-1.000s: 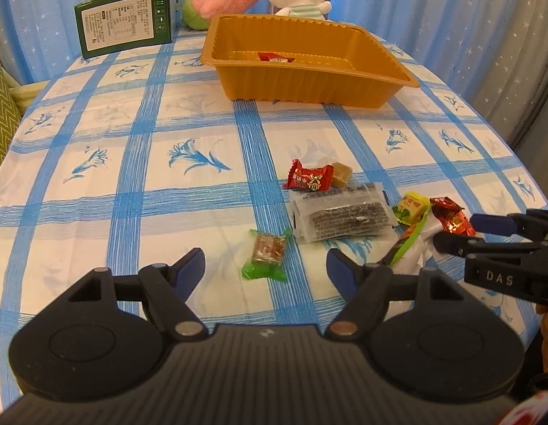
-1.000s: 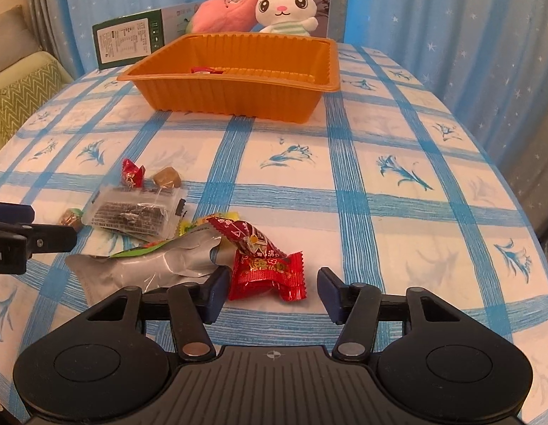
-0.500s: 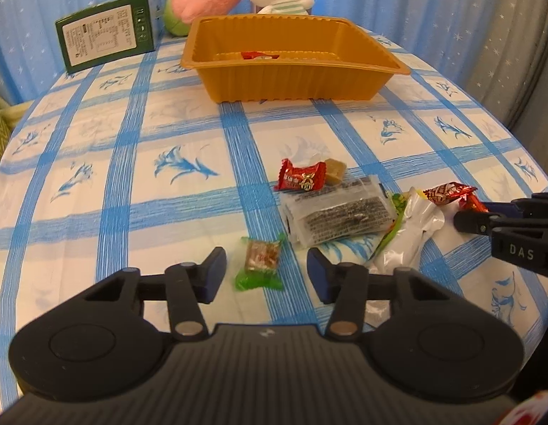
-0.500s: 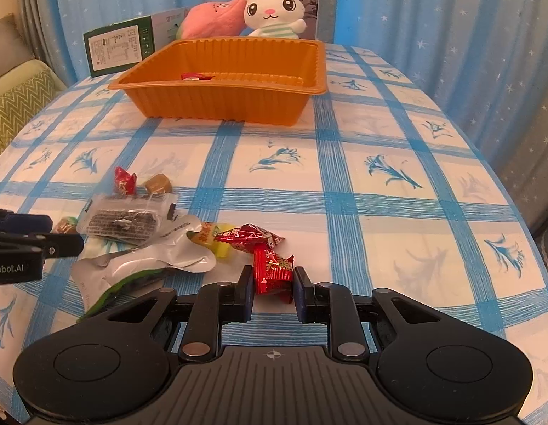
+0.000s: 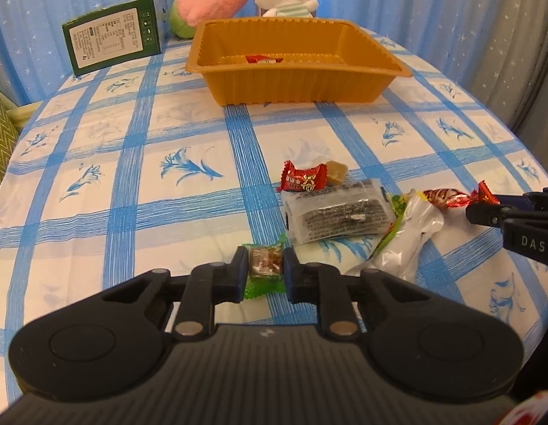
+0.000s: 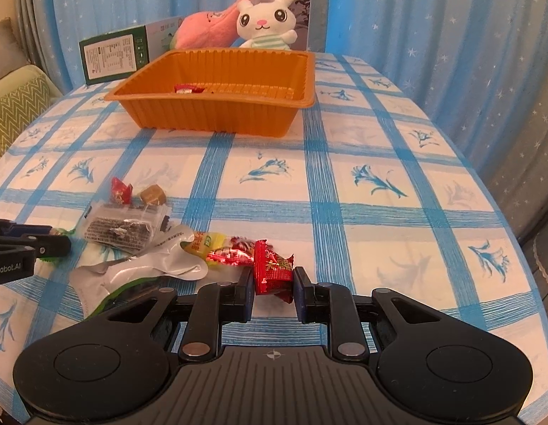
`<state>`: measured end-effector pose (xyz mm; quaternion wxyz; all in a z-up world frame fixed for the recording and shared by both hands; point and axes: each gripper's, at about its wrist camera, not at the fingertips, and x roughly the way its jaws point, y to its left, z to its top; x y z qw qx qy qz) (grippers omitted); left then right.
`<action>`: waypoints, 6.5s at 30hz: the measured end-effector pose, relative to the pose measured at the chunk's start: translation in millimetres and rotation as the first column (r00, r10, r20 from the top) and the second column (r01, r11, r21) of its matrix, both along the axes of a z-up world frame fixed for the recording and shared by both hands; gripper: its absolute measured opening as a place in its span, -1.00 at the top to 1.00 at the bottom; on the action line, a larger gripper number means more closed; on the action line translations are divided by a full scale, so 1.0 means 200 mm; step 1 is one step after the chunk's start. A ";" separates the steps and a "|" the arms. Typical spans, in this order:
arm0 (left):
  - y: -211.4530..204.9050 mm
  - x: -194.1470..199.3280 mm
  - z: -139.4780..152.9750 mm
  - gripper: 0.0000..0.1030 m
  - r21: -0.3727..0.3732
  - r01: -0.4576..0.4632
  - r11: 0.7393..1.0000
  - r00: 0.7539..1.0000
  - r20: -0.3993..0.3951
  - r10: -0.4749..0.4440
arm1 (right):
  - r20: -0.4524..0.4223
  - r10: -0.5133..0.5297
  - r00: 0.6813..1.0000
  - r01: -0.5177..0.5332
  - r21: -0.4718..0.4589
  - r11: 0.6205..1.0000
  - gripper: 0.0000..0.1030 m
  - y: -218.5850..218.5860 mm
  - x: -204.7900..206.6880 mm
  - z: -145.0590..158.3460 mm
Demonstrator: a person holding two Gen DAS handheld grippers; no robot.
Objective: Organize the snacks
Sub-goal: 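Grasp the green-wrapped sweet with the left tool while the right tool grasps a red candy, then carry both sweets into the orange tray and open both tools, then withdraw both tools from the tray toward the remaining snacks, then grasp the silver foil pouch with the left tool while the right tool grasps a red-brown candy bar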
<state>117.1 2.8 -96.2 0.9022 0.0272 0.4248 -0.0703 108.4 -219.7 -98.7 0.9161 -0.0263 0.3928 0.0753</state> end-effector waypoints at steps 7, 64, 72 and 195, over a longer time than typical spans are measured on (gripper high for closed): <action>0.00 -0.06 0.09 0.65 -0.013 -0.008 1.000 1.000 0.029 0.008 | 0.026 0.003 1.000 -0.003 0.011 1.000 0.56 0.01 -0.03 0.07; 0.01 0.86 0.50 0.65 -0.106 -0.007 0.994 0.993 0.114 0.019 | 0.035 0.053 0.998 -0.056 0.120 0.991 0.56 0.01 0.83 0.43; 0.04 1.03 0.44 0.65 -0.139 -0.032 0.990 0.996 0.080 0.043 | 0.027 0.041 0.999 -0.045 0.139 0.989 0.56 0.02 1.00 0.42; -0.42 0.06 -0.04 0.46 0.066 0.432 0.900 0.901 -0.071 -0.427 | -0.143 -0.157 0.977 0.191 0.270 0.944 -0.12 -0.28 -0.03 0.11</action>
